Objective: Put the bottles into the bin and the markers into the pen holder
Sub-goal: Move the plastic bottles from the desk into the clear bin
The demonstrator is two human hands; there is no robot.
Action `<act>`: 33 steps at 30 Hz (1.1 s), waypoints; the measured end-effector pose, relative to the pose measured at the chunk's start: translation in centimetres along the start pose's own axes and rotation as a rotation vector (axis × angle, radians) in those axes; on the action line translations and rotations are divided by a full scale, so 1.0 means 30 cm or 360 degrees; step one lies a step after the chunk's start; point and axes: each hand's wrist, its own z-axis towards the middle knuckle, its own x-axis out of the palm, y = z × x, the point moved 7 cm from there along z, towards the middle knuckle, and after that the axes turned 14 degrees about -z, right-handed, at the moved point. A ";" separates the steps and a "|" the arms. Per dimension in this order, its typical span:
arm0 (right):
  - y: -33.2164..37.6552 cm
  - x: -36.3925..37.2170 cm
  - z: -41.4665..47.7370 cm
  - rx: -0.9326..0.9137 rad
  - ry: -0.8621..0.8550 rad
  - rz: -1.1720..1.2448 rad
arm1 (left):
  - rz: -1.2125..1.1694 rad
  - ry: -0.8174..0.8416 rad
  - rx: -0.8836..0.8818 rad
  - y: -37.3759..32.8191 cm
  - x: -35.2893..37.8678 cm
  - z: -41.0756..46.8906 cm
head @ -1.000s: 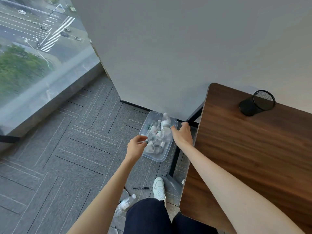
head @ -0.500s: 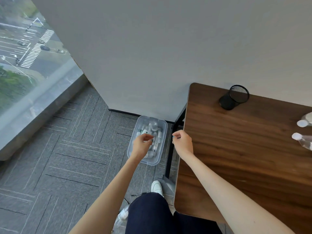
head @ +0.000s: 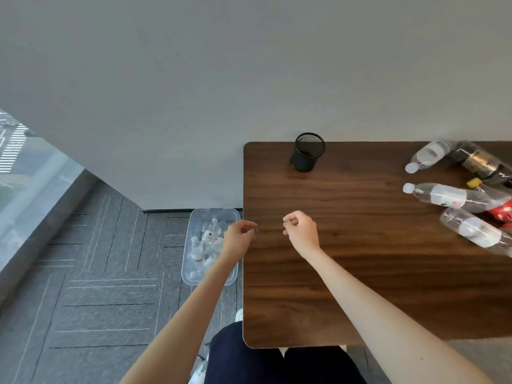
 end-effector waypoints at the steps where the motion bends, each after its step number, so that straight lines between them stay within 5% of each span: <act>1: -0.036 -0.038 0.008 0.0014 -0.0002 0.0015 | 0.0006 0.0010 0.0007 -0.005 0.048 -0.006; 14: -0.532 -0.596 0.111 -0.0132 0.0079 -0.0072 | -0.0049 -0.0198 -0.0015 -0.034 0.752 -0.138; 22: -0.728 -0.828 0.173 -0.0113 0.0020 -0.0144 | -0.0040 -0.0106 -0.0039 -0.063 1.020 -0.154; 33: -1.005 -1.126 0.264 -0.0028 -0.0425 -0.0502 | 0.0047 -0.0021 -0.0118 -0.034 1.262 -0.118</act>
